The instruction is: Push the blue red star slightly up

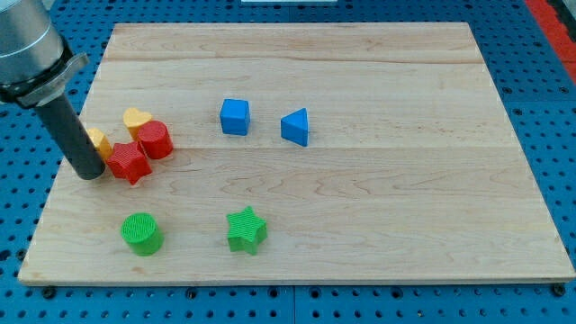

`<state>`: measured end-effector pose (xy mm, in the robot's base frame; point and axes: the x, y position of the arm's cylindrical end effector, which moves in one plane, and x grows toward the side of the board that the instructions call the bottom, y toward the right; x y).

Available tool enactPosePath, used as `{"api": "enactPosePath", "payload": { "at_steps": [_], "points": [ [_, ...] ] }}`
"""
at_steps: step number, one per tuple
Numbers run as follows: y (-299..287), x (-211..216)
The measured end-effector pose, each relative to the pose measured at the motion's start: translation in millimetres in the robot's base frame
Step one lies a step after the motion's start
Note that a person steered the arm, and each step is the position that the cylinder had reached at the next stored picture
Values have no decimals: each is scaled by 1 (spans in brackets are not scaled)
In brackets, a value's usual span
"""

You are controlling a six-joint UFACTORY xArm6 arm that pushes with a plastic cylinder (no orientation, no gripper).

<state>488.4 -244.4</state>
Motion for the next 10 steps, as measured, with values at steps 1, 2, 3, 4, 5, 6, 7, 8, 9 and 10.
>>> {"api": "enactPosePath", "payload": {
  "at_steps": [1,2,3,4,5,6,7,8,9,10],
  "points": [
    [-37,0],
    [-42,-24],
    [-36,-40],
    [-28,-40],
    [-45,-34],
    [-49,16],
    [-15,60],
    [45,63],
    [71,34],
    [68,8]
  ]
}}
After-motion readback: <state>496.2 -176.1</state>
